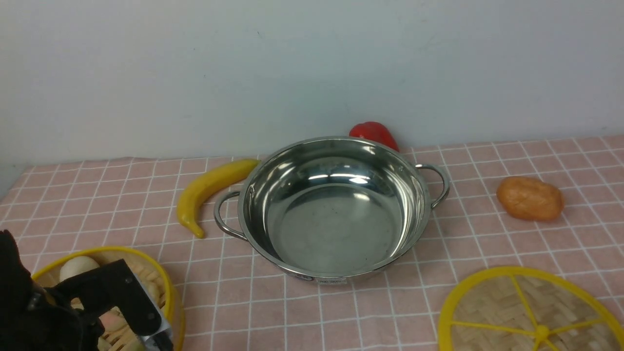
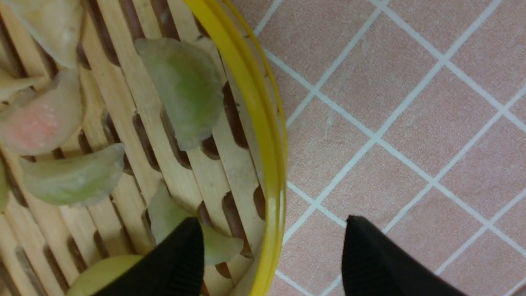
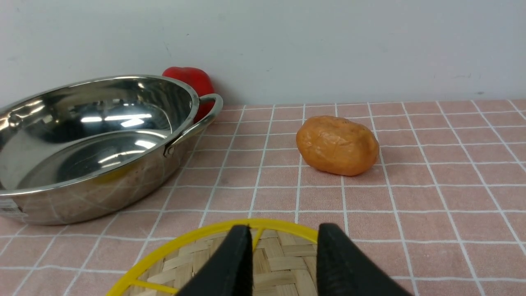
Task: Place the steamer in the pot on the pink tablecloth, and put the lid on the steamer.
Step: 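Grasp the rim of the steamer basket holding the buns with the left gripper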
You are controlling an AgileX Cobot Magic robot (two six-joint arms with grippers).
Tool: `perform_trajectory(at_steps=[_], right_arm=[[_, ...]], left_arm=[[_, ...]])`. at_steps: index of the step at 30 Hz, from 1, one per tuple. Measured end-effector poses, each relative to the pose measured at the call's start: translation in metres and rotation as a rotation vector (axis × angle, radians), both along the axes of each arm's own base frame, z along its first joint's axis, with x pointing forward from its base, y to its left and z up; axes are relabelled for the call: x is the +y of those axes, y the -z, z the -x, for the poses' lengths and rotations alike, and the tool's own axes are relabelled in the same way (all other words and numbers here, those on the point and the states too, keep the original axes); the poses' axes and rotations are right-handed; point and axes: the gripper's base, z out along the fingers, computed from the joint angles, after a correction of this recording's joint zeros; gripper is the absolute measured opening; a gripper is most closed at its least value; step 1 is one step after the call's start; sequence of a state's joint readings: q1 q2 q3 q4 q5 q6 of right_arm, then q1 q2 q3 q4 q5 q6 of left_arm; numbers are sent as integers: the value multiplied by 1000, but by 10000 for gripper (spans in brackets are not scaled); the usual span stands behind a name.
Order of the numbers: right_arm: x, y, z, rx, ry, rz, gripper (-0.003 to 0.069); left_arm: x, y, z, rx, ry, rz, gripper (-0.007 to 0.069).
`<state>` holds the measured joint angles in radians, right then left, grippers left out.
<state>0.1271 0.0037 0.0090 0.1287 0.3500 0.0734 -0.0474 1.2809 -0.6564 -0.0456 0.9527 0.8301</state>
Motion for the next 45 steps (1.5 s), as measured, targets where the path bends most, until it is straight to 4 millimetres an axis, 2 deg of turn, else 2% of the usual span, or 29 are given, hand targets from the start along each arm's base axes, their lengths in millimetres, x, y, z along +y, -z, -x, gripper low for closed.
perform_trajectory(at_steps=[33,35,37,38,41,42,45], right_arm=[[0,0,0,0,0,0,242],[0,0,0,0,0,0,242],[0,0,0,0,0,0,242],[0,0,0,0,0,0,242],[0,0,0,0,0,0,242],[0,0,0,0,0,0,242],[0,0,0,0,0,0,242]], left_arm=[[-3,43,-21,118,-19,11,405],[-3,42,-22,115,-19,11,379],[-3,42,-22,115,-19,11,299],[-3,42,-22,117,-19,12,235],[-3,42,-21,126,-26,12,132],[-3,42,-20,139,-36,15,43],[-3,42,-20,141,-53,13,29]])
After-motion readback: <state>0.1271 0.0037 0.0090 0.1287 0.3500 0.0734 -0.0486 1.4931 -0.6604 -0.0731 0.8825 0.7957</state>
